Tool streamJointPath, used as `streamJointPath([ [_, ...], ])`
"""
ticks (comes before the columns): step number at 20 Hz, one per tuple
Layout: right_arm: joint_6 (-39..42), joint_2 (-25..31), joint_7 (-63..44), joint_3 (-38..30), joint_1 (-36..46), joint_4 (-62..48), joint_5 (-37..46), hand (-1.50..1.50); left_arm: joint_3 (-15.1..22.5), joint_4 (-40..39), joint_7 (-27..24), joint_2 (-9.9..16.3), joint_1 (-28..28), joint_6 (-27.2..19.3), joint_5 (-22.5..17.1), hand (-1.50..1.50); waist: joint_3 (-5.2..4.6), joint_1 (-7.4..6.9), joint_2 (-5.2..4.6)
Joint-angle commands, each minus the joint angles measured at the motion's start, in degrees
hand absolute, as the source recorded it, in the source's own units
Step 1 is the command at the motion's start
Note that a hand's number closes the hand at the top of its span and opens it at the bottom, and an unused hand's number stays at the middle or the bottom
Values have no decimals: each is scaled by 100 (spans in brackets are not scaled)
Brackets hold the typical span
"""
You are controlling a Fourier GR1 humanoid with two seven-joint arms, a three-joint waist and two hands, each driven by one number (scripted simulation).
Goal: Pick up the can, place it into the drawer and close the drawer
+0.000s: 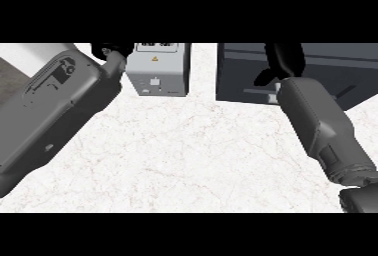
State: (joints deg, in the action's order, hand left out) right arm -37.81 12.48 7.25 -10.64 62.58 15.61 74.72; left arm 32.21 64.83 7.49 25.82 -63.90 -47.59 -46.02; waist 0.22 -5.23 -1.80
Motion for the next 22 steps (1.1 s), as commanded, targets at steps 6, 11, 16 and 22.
streamJointPath([
  [6,1,151,-110,-191,614,-380,-55,-150,93,312,213,-39,62,-155,142,-150,-2,-109,-55],
  [11,871,-83,885,-1053,926,-376,-1109,-150,24,480,233,74,180,-100,117,-150,16,-155,-52],
  [16,1387,-137,1306,-2024,937,-396,-2115,-150,50,647,268,155,270,-144,161,-150,26,-179,-21],
  [22,1768,8,1806,-2401,949,-429,-2491,-150,-7,737,274,198,432,-100,195,-150,-1,-68,-36],
])
